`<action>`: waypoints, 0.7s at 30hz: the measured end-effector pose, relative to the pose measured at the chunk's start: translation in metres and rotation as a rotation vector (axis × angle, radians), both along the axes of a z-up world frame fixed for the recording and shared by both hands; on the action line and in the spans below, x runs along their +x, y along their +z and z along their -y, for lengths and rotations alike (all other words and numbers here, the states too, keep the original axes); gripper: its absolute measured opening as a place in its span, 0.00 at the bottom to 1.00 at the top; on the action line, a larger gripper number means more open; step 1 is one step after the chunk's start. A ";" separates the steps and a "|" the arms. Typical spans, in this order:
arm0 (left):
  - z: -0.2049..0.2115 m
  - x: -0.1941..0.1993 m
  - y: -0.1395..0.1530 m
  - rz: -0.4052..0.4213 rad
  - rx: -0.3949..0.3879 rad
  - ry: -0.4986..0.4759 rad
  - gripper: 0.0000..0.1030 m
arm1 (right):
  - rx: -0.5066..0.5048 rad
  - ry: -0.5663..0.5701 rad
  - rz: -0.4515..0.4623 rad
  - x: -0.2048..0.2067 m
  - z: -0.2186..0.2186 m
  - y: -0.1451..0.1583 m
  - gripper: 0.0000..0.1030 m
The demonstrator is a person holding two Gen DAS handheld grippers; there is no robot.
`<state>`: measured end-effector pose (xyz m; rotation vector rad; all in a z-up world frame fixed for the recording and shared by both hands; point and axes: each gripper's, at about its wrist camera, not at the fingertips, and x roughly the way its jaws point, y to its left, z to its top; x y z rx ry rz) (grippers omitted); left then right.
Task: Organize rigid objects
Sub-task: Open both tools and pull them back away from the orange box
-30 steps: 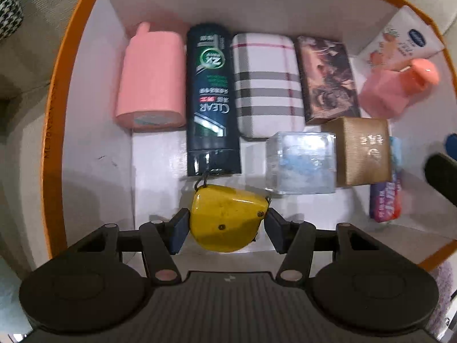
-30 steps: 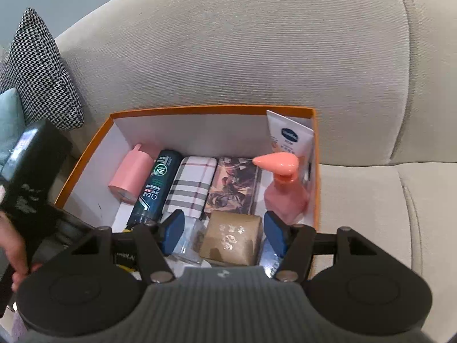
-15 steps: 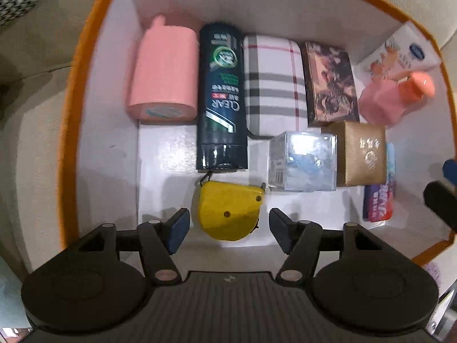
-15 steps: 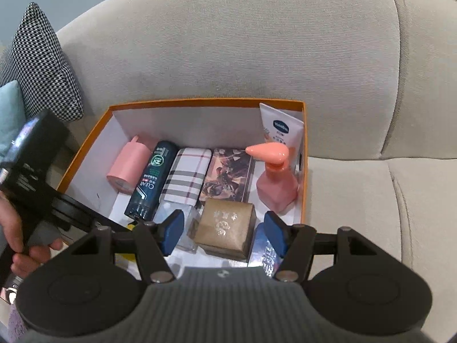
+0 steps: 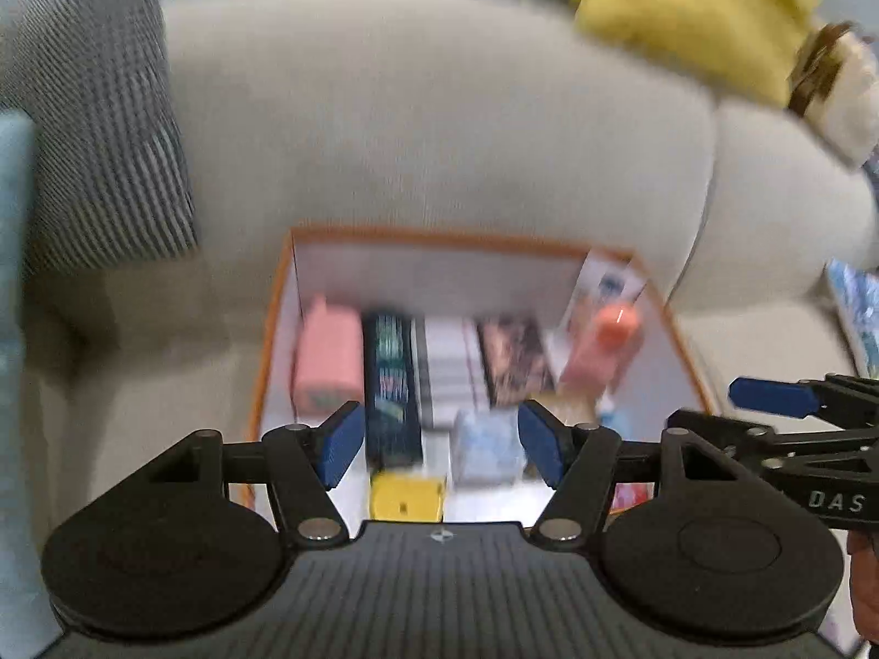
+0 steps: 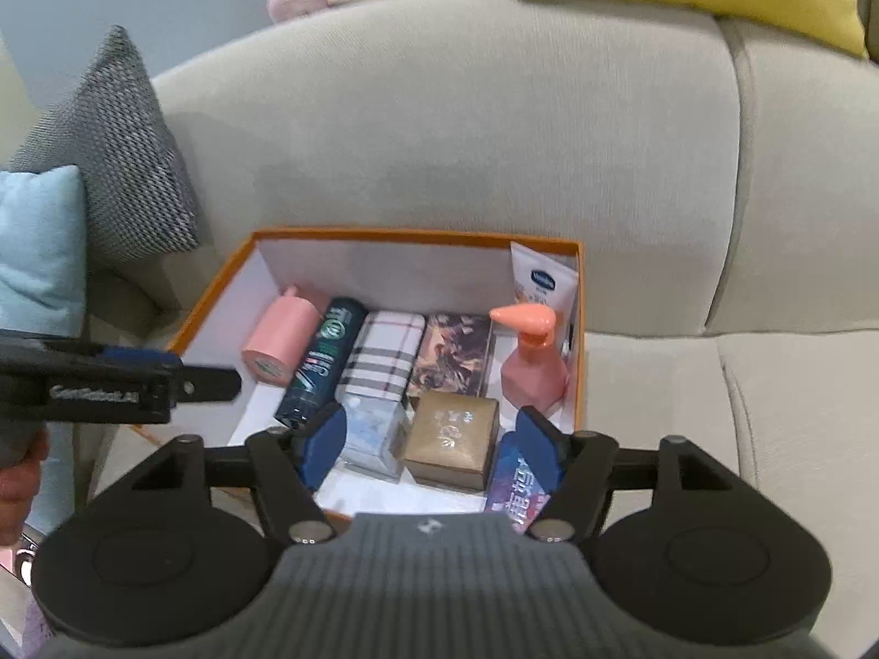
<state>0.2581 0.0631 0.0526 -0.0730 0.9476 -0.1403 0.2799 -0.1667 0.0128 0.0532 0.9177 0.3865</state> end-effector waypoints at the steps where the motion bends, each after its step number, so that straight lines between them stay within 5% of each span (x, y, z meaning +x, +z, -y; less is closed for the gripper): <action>1: 0.002 -0.012 0.004 0.057 0.013 -0.004 0.76 | 0.001 0.004 0.019 -0.007 -0.001 0.002 0.74; 6: 0.001 -0.064 0.007 0.227 0.062 0.045 0.80 | -0.015 -0.013 0.100 -0.040 -0.010 0.013 0.77; 13: -0.002 -0.097 0.004 0.321 0.110 0.111 0.89 | 0.029 -0.061 0.179 -0.075 -0.018 0.023 0.87; 21: -0.013 -0.120 0.014 0.418 0.130 0.231 1.00 | -0.050 -0.067 0.309 -0.104 -0.029 0.031 0.98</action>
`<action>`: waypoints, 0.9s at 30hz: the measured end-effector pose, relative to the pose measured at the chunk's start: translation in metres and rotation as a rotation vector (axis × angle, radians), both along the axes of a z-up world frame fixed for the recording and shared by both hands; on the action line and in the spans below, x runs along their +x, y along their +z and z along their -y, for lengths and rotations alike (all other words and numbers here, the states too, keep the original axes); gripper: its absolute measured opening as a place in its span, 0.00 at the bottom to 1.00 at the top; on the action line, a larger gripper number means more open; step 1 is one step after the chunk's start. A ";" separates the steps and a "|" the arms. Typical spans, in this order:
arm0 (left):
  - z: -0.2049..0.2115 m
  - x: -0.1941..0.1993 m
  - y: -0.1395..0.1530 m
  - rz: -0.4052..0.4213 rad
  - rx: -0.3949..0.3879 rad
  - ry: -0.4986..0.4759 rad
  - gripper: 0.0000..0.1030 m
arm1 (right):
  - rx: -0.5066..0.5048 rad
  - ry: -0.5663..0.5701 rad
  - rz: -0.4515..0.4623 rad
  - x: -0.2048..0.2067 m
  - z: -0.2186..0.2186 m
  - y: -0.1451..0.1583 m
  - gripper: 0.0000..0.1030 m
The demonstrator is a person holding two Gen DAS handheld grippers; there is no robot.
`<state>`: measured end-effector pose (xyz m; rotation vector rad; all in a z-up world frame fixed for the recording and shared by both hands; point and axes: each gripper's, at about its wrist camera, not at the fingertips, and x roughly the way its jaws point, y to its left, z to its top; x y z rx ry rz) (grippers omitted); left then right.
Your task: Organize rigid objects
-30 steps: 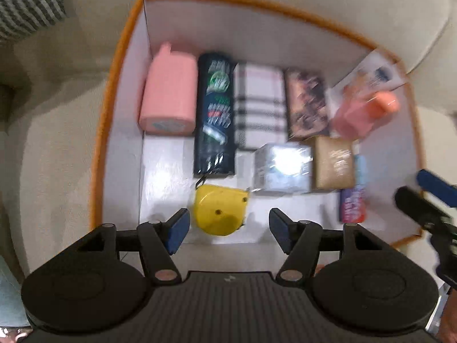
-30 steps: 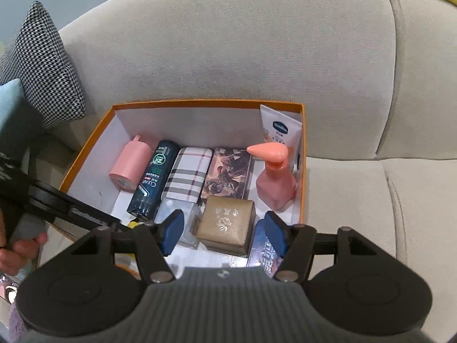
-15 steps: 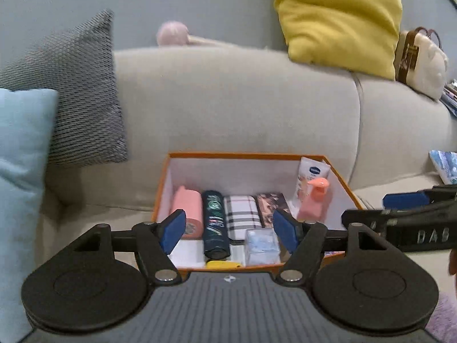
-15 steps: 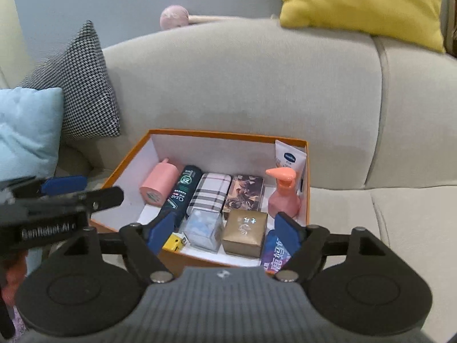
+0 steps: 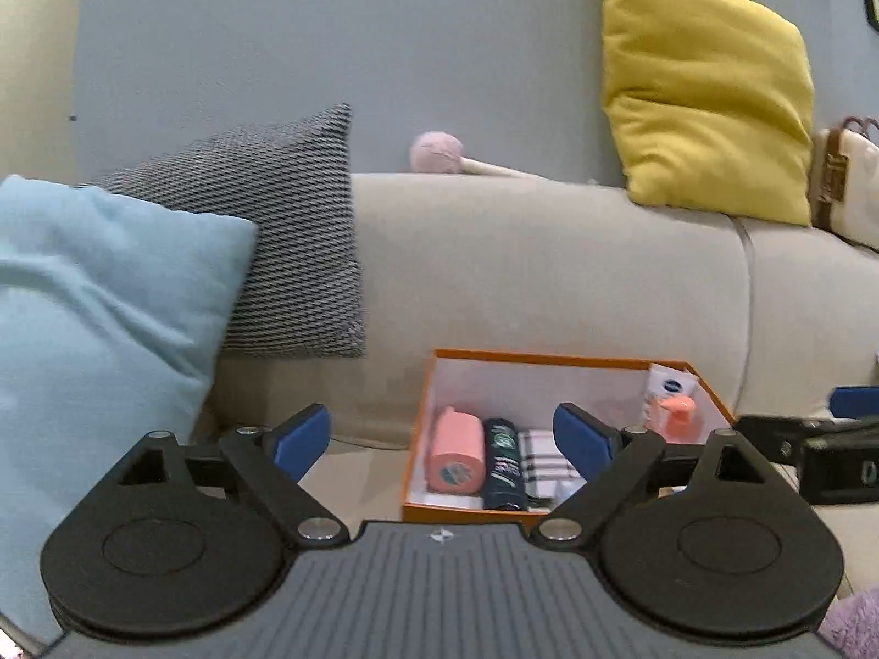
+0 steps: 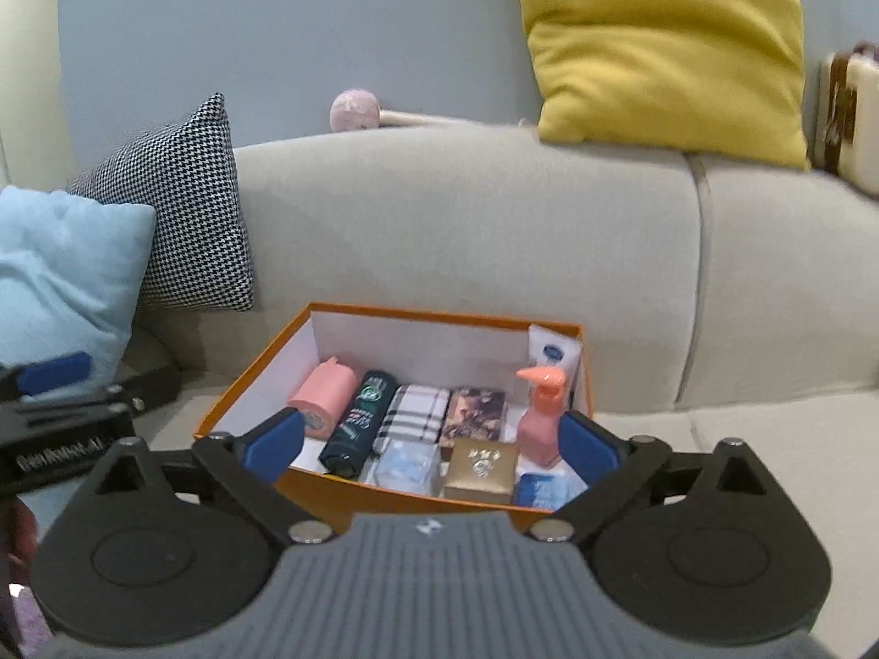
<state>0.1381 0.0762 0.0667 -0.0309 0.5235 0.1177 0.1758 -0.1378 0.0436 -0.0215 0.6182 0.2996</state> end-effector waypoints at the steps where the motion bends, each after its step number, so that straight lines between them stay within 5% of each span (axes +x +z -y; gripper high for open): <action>1: -0.001 -0.003 -0.001 0.018 -0.010 0.011 1.00 | -0.010 0.006 0.011 -0.003 -0.001 0.000 0.98; 27: 0.038 0.003 -0.050 -0.210 0.041 -0.052 1.00 | 0.006 -0.096 -0.105 -0.005 0.036 -0.052 0.98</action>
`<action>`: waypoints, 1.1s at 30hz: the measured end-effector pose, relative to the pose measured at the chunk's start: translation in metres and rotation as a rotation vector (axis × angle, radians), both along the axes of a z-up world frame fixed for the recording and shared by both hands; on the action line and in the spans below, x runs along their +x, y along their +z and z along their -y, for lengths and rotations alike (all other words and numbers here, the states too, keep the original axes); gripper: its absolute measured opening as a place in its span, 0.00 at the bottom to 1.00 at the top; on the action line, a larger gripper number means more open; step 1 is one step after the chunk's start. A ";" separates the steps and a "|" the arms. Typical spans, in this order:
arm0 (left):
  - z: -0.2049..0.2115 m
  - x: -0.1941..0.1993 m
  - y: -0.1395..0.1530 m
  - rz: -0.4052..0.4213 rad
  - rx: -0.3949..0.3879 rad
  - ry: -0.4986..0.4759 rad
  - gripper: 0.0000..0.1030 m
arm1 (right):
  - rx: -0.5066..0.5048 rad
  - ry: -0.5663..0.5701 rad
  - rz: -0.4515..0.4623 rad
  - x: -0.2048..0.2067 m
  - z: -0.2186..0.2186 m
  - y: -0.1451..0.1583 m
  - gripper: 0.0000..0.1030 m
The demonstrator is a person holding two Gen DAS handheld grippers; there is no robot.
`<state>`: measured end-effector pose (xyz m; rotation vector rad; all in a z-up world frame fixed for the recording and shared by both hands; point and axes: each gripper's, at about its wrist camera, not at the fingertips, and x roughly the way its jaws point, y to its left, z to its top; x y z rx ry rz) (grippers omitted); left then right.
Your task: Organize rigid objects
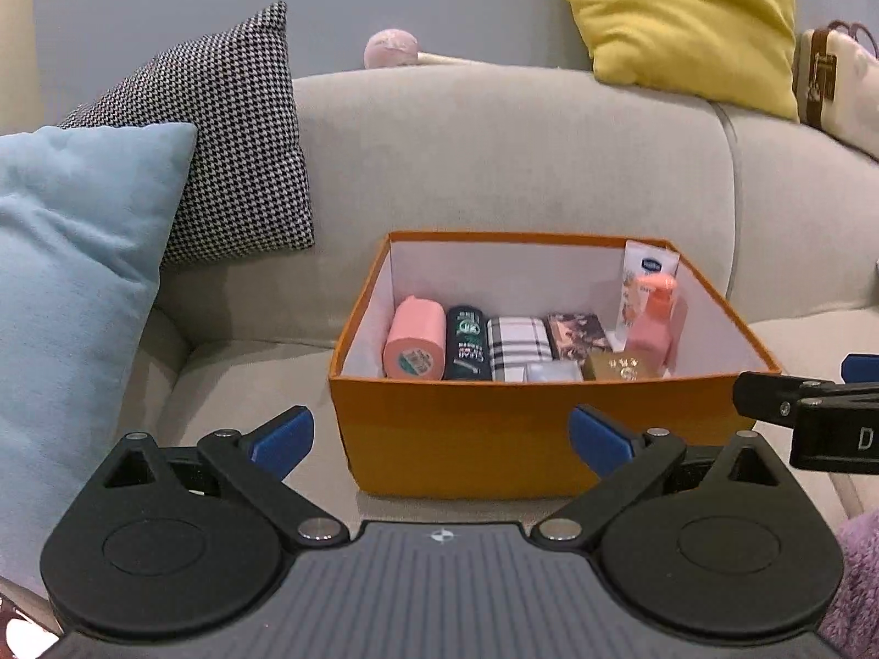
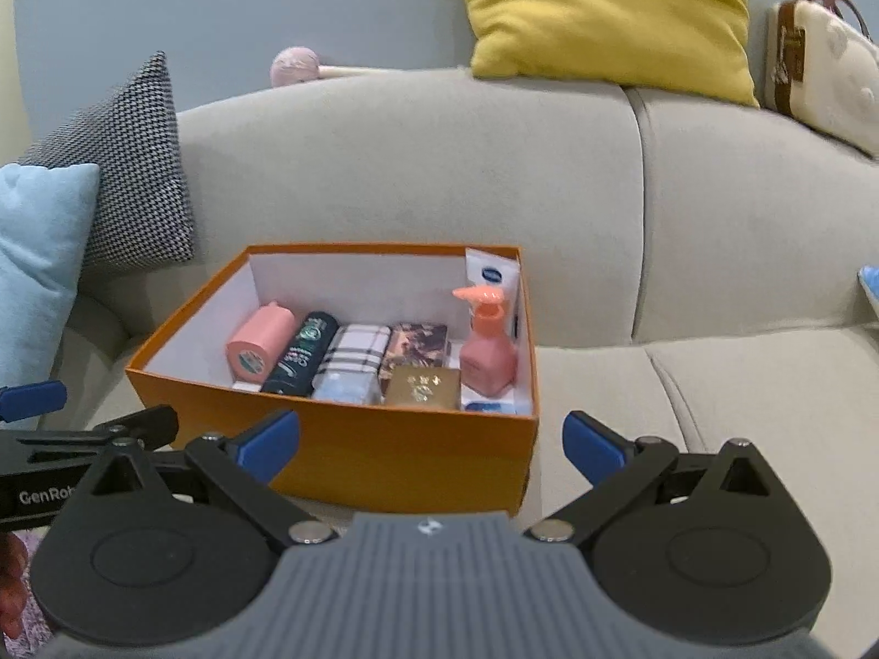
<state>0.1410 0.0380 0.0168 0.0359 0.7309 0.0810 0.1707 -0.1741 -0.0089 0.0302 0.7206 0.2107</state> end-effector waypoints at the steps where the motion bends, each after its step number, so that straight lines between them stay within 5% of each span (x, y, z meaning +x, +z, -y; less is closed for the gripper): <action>1: 0.000 0.000 -0.001 -0.004 -0.003 0.001 1.00 | 0.003 -0.003 -0.008 0.001 0.002 -0.001 0.98; 33: -0.006 -0.008 0.003 -0.016 0.011 0.018 1.00 | -0.033 0.005 -0.033 -0.005 -0.003 0.001 0.98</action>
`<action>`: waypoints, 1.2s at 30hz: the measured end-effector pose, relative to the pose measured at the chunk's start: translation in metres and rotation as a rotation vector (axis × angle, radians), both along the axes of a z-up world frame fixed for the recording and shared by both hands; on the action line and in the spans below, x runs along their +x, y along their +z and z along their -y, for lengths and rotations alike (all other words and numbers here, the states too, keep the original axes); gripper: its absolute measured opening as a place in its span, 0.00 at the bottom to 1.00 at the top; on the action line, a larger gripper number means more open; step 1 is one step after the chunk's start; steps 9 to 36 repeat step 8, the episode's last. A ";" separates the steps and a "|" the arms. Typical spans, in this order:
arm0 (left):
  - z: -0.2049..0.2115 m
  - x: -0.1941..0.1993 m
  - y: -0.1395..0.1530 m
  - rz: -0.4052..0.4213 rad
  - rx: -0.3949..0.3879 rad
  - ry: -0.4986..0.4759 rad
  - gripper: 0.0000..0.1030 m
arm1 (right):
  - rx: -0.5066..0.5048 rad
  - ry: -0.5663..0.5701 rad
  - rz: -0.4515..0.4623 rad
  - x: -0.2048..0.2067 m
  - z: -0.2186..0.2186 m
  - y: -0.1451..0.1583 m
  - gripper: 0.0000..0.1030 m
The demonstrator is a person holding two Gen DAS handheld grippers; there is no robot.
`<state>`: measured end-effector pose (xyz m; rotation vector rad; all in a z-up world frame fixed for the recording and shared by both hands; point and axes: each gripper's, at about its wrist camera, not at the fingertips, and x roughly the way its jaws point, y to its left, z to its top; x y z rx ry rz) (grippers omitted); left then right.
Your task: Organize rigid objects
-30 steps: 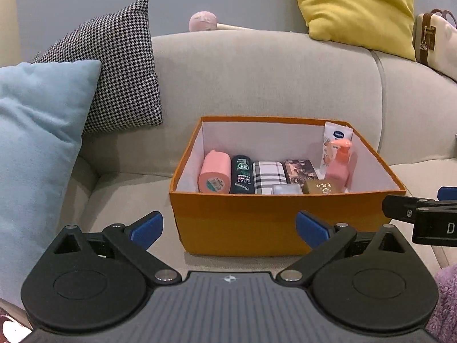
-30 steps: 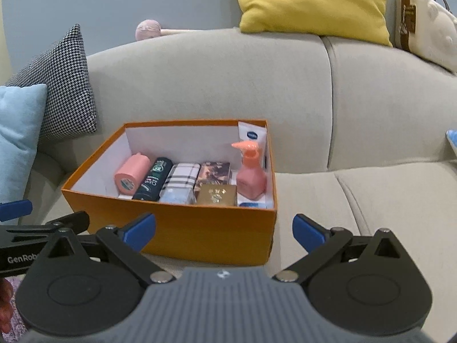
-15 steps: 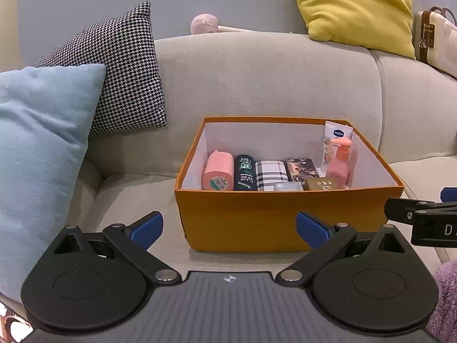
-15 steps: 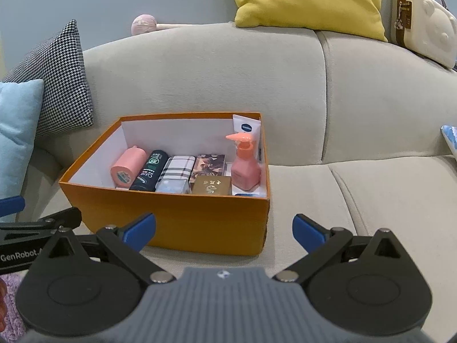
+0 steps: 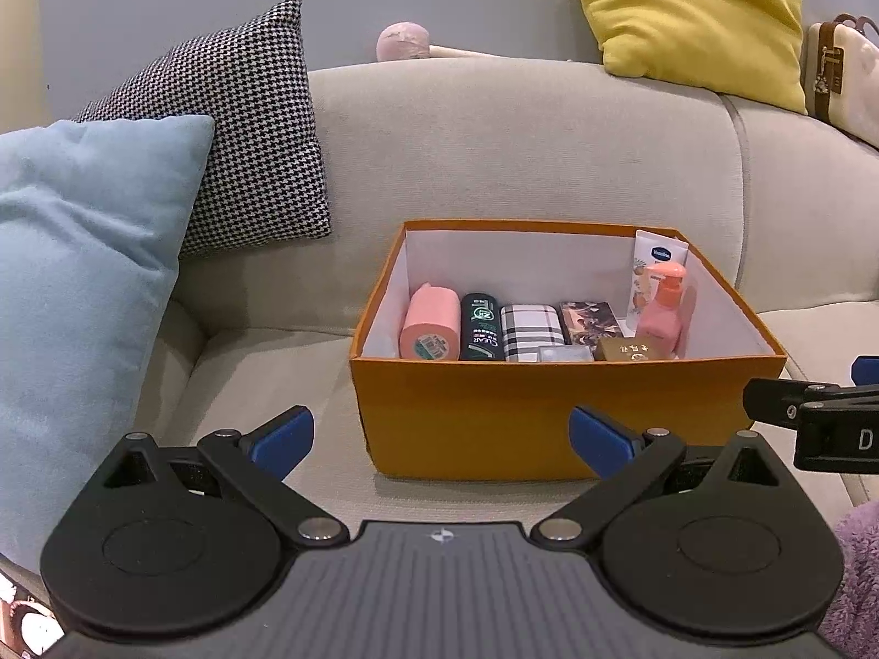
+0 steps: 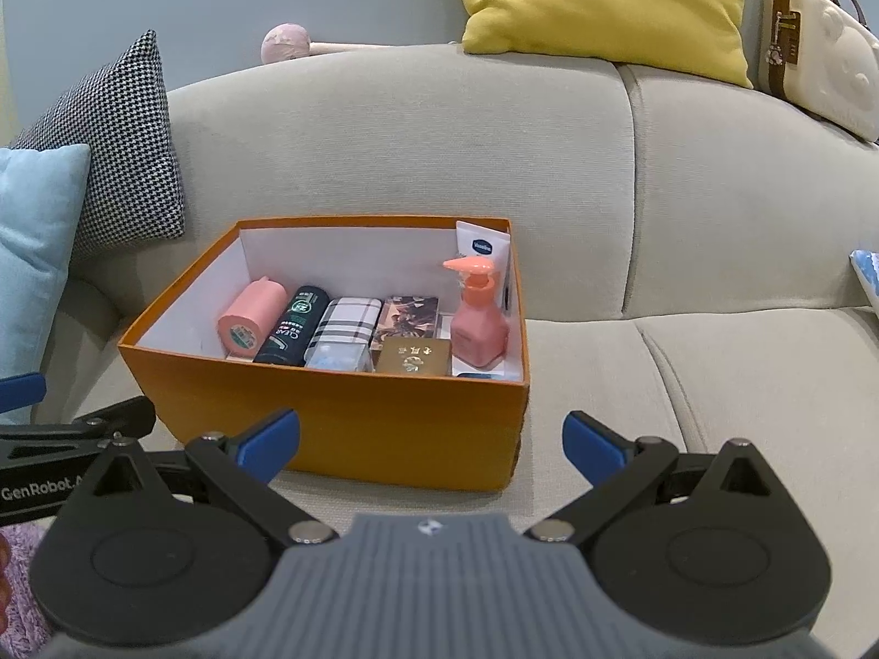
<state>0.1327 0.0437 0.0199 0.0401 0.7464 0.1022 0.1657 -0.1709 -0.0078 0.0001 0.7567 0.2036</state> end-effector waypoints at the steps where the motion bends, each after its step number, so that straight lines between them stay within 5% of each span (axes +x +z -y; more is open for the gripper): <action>1: -0.001 0.000 0.000 0.000 -0.003 0.001 1.00 | -0.002 0.002 0.001 0.000 -0.001 0.000 0.98; 36: -0.006 -0.003 -0.002 0.003 -0.031 0.018 1.00 | -0.016 0.008 -0.005 -0.001 -0.004 -0.001 0.98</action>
